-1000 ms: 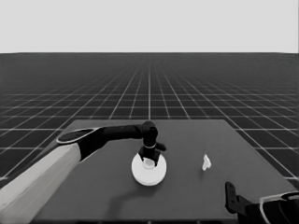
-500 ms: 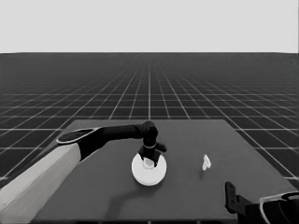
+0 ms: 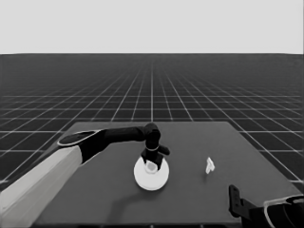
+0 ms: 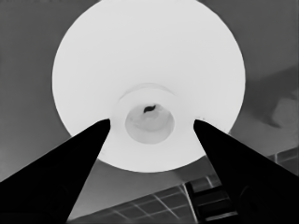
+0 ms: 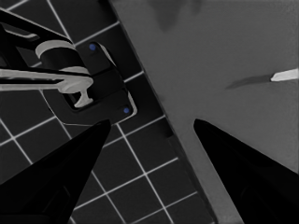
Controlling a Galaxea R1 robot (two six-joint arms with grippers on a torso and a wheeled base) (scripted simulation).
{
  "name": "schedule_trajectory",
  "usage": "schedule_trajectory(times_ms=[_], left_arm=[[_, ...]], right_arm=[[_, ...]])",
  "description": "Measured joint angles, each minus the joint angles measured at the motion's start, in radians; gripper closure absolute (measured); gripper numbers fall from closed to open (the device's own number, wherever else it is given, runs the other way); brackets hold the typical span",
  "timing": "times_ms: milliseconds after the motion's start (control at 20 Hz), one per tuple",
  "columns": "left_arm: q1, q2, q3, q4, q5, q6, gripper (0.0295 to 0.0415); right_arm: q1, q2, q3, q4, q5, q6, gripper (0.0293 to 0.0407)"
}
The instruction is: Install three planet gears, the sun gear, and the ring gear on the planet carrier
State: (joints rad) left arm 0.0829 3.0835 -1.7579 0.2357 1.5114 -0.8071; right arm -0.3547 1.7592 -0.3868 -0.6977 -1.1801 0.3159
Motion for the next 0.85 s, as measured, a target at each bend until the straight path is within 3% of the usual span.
schedule_trajectory(times_ms=[100,200,300,600,650,700,750,850], left_arm=[[0.0,0.0,0.0,0.0,0.0,0.0,0.0326],[-0.072,-0.012,0.043,-0.059,0.017,-0.366,0.0325],[-0.1,-0.012,0.051,-0.08,0.023,-0.491,0.0326],[-0.112,-0.012,0.053,-0.091,0.028,-0.553,0.0326],[-0.198,-0.279,0.5,-0.024,-0.319,-0.071,0.0302],[-0.294,-0.678,0.847,0.016,-0.533,0.406,0.0297],[-0.349,-0.958,1.047,0.041,-0.657,0.716,0.0309],[-0.399,-1.206,1.239,0.063,-0.773,1.005,0.0323]], right_arm=[[0.0,0.0,0.0,0.0,0.0,0.0,0.0315],[0.0,0.0,0.0,0.0,0.0,0.0,0.0315],[0.0,0.0,0.0,0.0,0.0,0.0,0.0315],[0.0,0.0,0.0,0.0,0.0,0.0,0.0315],[0.305,0.145,-0.208,0.413,-0.15,0.338,0.0306],[0.435,0.277,-0.459,0.553,-0.222,0.486,0.0308],[0.461,0.367,-0.642,0.595,-0.271,0.553,0.0311],[0.47,0.464,-0.843,0.622,-0.321,0.599,0.0314]])
